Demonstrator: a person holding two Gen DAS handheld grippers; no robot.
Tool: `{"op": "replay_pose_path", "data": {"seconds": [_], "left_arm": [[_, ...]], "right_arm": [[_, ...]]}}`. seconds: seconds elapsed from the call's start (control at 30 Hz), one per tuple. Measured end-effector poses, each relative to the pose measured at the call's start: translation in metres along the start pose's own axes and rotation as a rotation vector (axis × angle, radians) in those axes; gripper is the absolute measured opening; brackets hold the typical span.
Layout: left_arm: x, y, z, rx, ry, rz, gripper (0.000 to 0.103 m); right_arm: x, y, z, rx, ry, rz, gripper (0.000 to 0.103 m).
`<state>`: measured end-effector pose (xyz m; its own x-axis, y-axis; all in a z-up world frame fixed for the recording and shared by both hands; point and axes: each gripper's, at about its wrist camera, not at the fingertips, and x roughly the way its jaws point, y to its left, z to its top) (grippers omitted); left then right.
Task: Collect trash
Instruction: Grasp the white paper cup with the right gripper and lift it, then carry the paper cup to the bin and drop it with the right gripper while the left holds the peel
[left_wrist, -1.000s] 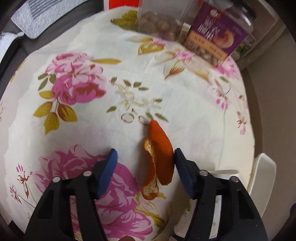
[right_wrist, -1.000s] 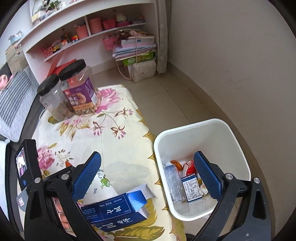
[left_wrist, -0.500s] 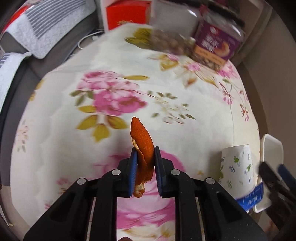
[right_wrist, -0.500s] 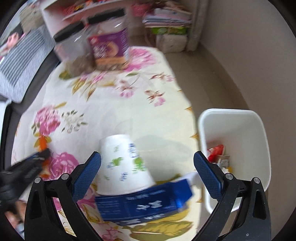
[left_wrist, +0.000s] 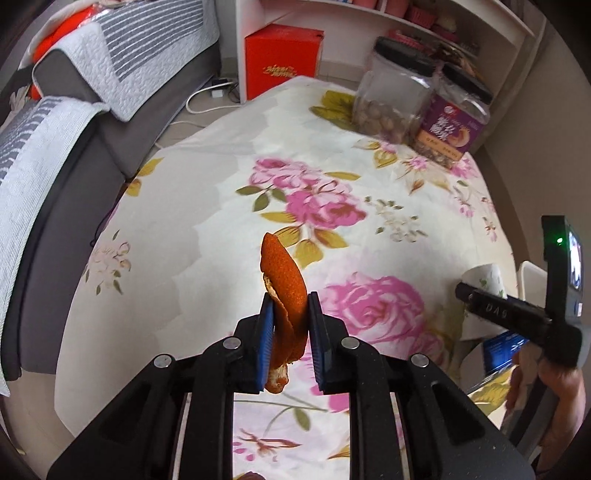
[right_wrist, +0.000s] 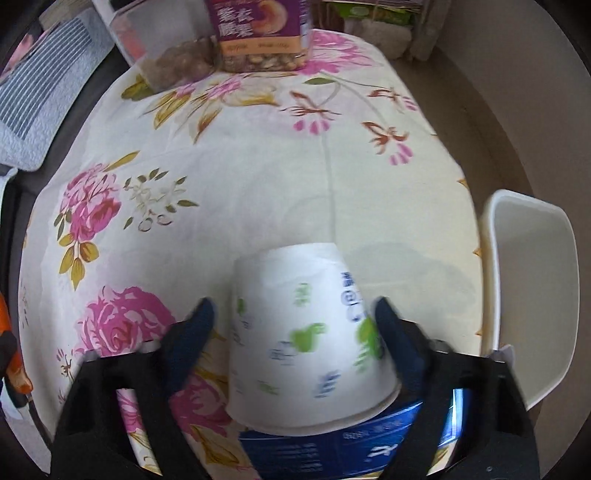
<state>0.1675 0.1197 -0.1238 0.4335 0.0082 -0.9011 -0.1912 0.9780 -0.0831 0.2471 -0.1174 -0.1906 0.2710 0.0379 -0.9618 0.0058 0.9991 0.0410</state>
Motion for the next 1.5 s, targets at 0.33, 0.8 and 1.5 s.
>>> {"op": "replay_pose_path", "data": {"seconds": [0.33,0.8,1.5], "left_arm": [[-0.002,0.035,0.007,-0.089,-0.033,0.0,0.018],[-0.059,0.017,0.009,-0.035,-0.325,0.064,0.019],[-0.09,-0.056,-0.003,0.064,-0.46,0.047,0.019]], "right_arm": [[-0.051,0.061,-0.009,-0.104,-0.182,0.128,0.058],[-0.13,0.077,-0.031,-0.195,-0.583,0.188,0.059],[-0.164,0.024,-0.051,-0.129,-0.699,0.101,0.061]]}}
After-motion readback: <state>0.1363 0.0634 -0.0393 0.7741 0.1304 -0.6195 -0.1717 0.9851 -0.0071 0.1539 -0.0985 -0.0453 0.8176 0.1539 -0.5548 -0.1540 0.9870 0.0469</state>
